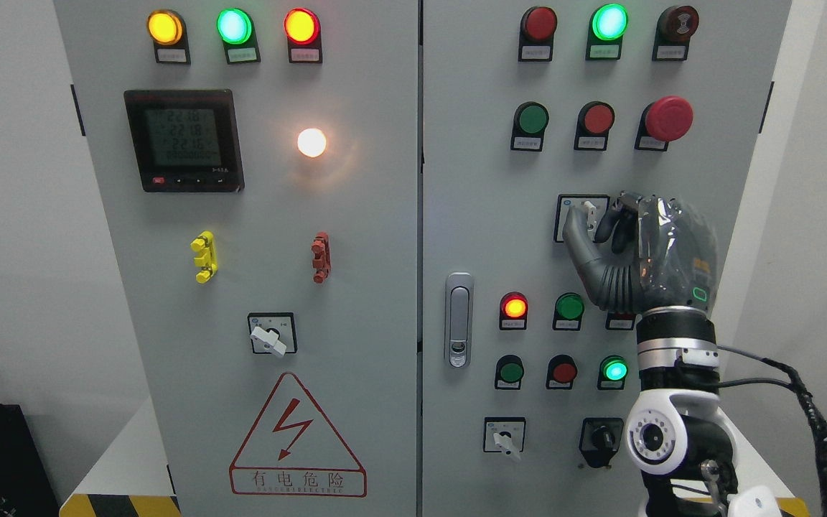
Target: Rotate and turn off gray switch
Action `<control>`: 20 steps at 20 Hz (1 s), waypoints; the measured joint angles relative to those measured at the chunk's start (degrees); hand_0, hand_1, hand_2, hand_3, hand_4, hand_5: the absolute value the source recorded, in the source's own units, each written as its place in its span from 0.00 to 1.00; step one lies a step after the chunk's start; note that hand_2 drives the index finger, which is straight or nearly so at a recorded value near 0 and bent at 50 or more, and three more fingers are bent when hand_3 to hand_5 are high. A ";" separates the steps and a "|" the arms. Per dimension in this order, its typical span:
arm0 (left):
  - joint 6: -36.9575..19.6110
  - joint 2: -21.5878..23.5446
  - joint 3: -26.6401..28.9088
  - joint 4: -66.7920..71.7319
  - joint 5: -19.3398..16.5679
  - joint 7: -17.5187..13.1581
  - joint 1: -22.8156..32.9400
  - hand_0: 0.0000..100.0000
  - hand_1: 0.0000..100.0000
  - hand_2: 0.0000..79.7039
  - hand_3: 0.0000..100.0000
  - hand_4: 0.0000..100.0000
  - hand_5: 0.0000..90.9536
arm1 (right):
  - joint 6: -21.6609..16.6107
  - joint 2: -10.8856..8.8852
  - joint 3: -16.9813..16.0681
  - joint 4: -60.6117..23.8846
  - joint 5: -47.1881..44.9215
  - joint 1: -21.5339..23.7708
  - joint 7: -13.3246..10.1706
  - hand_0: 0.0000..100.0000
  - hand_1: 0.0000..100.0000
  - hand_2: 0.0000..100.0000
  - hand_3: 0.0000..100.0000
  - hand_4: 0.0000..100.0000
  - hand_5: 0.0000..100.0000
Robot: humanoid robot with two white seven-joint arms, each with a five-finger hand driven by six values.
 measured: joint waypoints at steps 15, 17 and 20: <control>0.00 0.00 0.00 0.00 0.00 -0.05 0.00 0.12 0.39 0.00 0.00 0.00 0.00 | -5.81 0.00 -1.64 -6.05 0.01 3.83 -2.69 0.48 0.36 0.63 0.88 0.75 0.85; 0.00 0.00 0.00 0.00 0.00 0.01 0.01 0.12 0.39 0.00 0.00 0.00 0.00 | -8.47 0.00 -2.35 -7.55 -0.04 5.32 -3.74 0.47 0.36 0.60 0.85 0.74 0.79; 0.00 0.00 0.00 0.00 0.00 0.02 0.01 0.12 0.39 0.00 0.00 0.00 0.00 | -13.04 0.00 -3.15 -9.48 -0.10 7.67 -5.36 0.47 0.37 0.52 0.78 0.64 0.64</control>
